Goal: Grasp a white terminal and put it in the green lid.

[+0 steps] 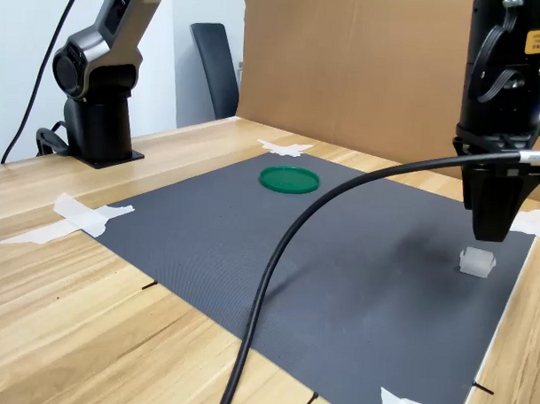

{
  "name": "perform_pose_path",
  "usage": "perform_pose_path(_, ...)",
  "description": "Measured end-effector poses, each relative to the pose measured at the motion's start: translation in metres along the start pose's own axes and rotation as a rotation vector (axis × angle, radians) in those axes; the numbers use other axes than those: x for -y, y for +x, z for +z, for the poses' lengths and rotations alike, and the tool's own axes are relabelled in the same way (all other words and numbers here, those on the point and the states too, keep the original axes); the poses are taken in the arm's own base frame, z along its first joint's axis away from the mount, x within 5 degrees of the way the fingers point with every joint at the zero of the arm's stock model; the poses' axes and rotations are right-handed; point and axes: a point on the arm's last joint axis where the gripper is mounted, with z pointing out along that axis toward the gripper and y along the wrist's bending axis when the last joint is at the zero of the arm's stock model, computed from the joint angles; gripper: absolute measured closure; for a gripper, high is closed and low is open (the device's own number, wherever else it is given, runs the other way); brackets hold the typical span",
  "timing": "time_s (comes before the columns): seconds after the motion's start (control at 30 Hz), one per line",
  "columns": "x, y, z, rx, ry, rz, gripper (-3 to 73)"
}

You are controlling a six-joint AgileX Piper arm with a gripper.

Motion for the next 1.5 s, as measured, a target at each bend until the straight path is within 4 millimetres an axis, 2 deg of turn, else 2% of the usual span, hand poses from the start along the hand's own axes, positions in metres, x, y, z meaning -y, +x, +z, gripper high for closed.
perform_pose_path(0.33, 0.000, 0.001, 0.024, -0.018, -0.008, 0.002, 3.1)
perform_pose_path(0.73, -0.003, -0.002, 0.033, 0.010, -0.040, 0.021, 2.9)
perform_pose_path(0.87, -0.003, 0.000, 0.043, -0.009, -0.046, 0.011, 2.9)
perform_pose_path(1.5, -0.003, 0.003, 0.057, -0.039, -0.037, 0.000, 2.9)
